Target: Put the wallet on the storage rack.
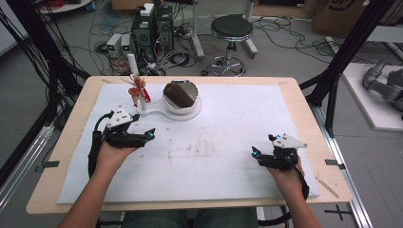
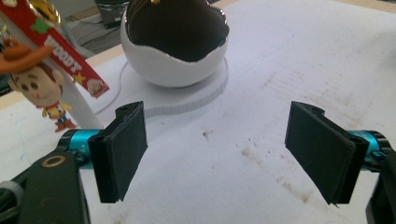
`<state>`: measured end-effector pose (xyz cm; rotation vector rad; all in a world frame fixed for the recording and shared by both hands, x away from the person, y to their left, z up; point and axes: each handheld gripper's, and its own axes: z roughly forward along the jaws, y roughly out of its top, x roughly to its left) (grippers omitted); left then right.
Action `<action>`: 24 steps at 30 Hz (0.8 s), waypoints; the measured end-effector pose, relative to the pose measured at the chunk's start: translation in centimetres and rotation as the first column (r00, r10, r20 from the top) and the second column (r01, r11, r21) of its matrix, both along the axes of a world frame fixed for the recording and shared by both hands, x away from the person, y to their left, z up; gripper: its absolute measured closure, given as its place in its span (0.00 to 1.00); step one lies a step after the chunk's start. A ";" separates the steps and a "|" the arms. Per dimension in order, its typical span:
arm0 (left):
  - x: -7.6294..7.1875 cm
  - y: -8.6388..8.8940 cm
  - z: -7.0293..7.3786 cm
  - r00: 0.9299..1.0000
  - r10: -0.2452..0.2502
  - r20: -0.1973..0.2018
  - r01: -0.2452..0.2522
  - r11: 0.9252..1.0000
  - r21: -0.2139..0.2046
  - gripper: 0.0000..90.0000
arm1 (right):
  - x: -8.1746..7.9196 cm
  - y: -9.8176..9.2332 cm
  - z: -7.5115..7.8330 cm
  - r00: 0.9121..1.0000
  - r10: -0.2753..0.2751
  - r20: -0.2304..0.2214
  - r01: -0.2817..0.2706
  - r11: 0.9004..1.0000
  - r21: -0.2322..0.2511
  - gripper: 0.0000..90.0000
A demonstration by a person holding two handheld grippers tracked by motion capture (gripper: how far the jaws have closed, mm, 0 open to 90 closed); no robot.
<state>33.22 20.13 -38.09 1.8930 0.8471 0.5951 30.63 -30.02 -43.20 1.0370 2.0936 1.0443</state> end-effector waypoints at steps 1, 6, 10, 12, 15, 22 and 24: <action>0.0 0.2 -0.4 1.000 0.003 0.002 -0.003 1.000 -0.002 0.23 | 0.0 -0.1 0.0 1.000 -0.005 -0.001 0.005 1.000 -0.001 0.24; 0.0 0.8 -1.7 1.000 0.008 -0.012 -0.008 1.000 -0.012 0.23 | -0.1 -0.3 0.0 1.000 -0.019 -0.004 0.019 1.000 0.013 0.24; -0.3 1.2 -2.2 1.000 0.000 -0.016 0.000 1.000 -0.021 0.23 | -0.1 -0.3 0.1 1.000 -0.027 -0.002 0.027 0.999 0.026 0.24; -0.5 1.5 -2.4 1.000 -0.014 -0.012 0.013 1.000 -0.028 0.23 | 0.1 -0.3 0.1 1.000 -0.024 -0.003 0.024 0.999 0.029 0.24; -0.9 2.1 -2.9 1.000 -0.019 -0.009 0.019 0.999 -0.035 0.23 | 0.3 -0.1 0.1 1.000 -0.019 -0.004 0.020 0.999 0.027 0.24; -1.1 3.2 -3.4 1.000 -0.005 -0.018 0.004 0.998 -0.060 0.23 | 1.2 0.7 0.0 1.000 0.012 0.000 -0.012 1.000 0.008 0.24; -1.0 3.3 -3.6 1.000 -0.001 -0.024 0.000 0.998 -0.058 0.23 | 1.1 0.9 0.1 1.000 0.023 0.000 -0.023 1.000 0.000 0.24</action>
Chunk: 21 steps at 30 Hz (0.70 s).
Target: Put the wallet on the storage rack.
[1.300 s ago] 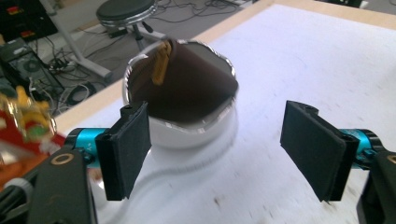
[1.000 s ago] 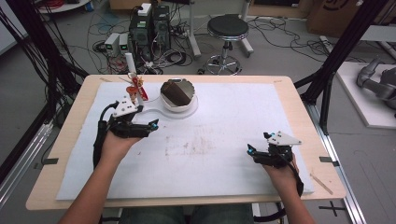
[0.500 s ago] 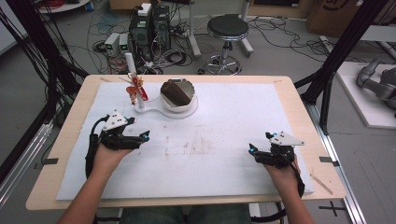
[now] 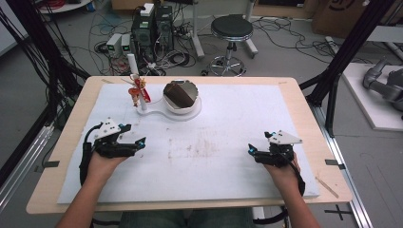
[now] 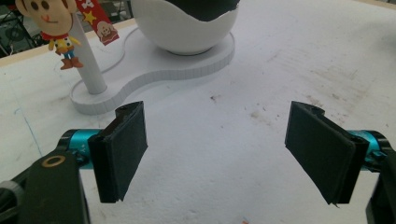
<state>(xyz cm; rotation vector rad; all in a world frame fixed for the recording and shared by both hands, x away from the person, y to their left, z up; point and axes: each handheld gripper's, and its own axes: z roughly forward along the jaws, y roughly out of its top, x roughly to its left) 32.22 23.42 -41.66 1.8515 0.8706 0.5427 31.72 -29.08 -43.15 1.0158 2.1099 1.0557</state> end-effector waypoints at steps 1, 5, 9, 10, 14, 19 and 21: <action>0.0 0.0 -0.1 1.000 0.000 -0.003 0.000 1.000 0.000 0.23 | -0.1 0.0 0.0 1.000 0.001 0.001 -0.001 1.000 -0.002 0.24; 0.0 0.2 -0.2 1.000 0.000 -0.008 0.000 1.000 -0.006 0.23 | -0.3 0.0 0.2 1.000 -0.001 0.004 0.001 1.000 0.001 0.24; 0.2 0.3 -0.4 1.000 0.000 -0.019 -0.001 1.000 -0.005 0.23 | -0.2 0.0 0.1 1.000 -0.004 0.000 0.004 1.000 0.003 0.24; 0.2 0.3 -0.4 1.000 -0.003 -0.019 0.003 1.000 -0.003 0.23 | -0.2 0.0 0.1 1.000 -0.002 -0.002 0.002 1.000 0.002 0.24; 0.2 0.4 -0.5 1.000 0.002 -0.025 -0.002 1.000 -0.006 0.23 | -0.1 0.0 0.0 1.000 0.001 -0.003 -0.001 1.000 0.003 0.24; 0.3 0.4 -0.6 1.000 0.002 -0.029 -0.002 1.000 -0.005 0.23 | -0.1 -0.2 0.0 1.000 -0.008 -0.007 0.008 1.000 0.003 0.24; 0.3 0.5 -0.6 1.000 0.002 -0.031 -0.002 1.000 -0.002 0.23 | 0.0 -0.2 0.0 1.000 -0.007 -0.006 0.007 1.000 0.002 0.24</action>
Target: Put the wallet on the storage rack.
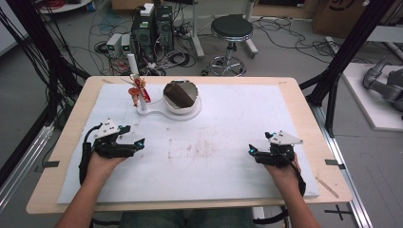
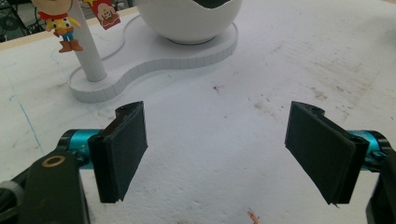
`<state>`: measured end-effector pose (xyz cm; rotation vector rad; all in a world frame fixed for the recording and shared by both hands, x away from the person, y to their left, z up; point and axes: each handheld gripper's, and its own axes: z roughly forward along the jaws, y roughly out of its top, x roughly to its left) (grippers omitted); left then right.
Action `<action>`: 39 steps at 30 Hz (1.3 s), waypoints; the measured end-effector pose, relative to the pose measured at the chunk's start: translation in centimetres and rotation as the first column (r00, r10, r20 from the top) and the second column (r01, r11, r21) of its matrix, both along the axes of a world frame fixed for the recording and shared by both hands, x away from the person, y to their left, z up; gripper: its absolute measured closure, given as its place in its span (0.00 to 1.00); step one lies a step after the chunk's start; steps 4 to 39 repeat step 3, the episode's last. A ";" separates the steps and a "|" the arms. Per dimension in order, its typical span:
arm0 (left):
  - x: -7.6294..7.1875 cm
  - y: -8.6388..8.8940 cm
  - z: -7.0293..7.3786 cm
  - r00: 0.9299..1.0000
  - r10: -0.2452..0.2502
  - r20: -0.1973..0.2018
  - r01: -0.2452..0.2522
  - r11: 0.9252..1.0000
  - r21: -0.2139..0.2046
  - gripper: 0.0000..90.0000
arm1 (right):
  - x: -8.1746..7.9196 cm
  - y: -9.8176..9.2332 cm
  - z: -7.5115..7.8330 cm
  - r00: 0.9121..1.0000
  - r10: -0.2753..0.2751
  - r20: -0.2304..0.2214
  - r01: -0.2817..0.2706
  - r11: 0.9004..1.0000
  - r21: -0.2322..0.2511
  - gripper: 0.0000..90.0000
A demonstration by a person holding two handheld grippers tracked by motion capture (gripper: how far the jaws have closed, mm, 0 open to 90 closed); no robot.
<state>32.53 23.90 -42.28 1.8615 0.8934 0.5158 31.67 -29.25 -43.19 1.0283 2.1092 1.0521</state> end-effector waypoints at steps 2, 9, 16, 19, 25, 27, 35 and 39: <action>0.1 0.1 -0.1 1.000 0.004 -0.005 -0.004 1.000 -0.004 0.23 | 0.0 0.0 0.0 1.000 0.002 -0.001 -0.002 1.000 -0.004 0.24; 0.1 0.1 -0.1 1.000 0.006 -0.007 -0.006 1.000 -0.005 0.23 | 0.0 0.0 0.0 1.000 0.002 0.001 -0.002 1.000 -0.004 0.24; 0.1 0.1 -0.1 1.000 0.006 -0.007 -0.006 1.000 -0.005 0.23 | 0.0 0.0 0.0 1.000 0.002 0.001 -0.002 1.000 -0.004 0.24; 0.1 0.1 -0.1 1.000 0.006 -0.007 -0.006 1.000 -0.005 0.23 | 0.0 0.0 0.0 1.000 0.002 0.001 -0.002 1.000 -0.004 0.24; 0.1 0.1 -0.1 1.000 0.006 -0.007 -0.006 1.000 -0.005 0.23 | 0.0 0.0 0.0 1.000 0.002 0.001 -0.002 1.000 -0.004 0.24; 0.1 0.1 -0.1 1.000 0.006 -0.007 -0.006 1.000 -0.005 0.23 | 0.0 0.0 0.0 1.000 0.002 0.001 -0.002 1.000 -0.004 0.24; 0.1 0.1 -0.1 1.000 0.006 -0.007 -0.006 1.000 -0.005 0.23 | 0.0 0.0 0.0 1.000 0.002 0.001 -0.002 1.000 -0.004 0.24; 0.1 0.1 -0.1 1.000 0.006 -0.007 -0.006 1.000 -0.005 0.23 | 0.0 0.0 0.0 1.000 0.002 0.001 -0.002 1.000 -0.004 0.24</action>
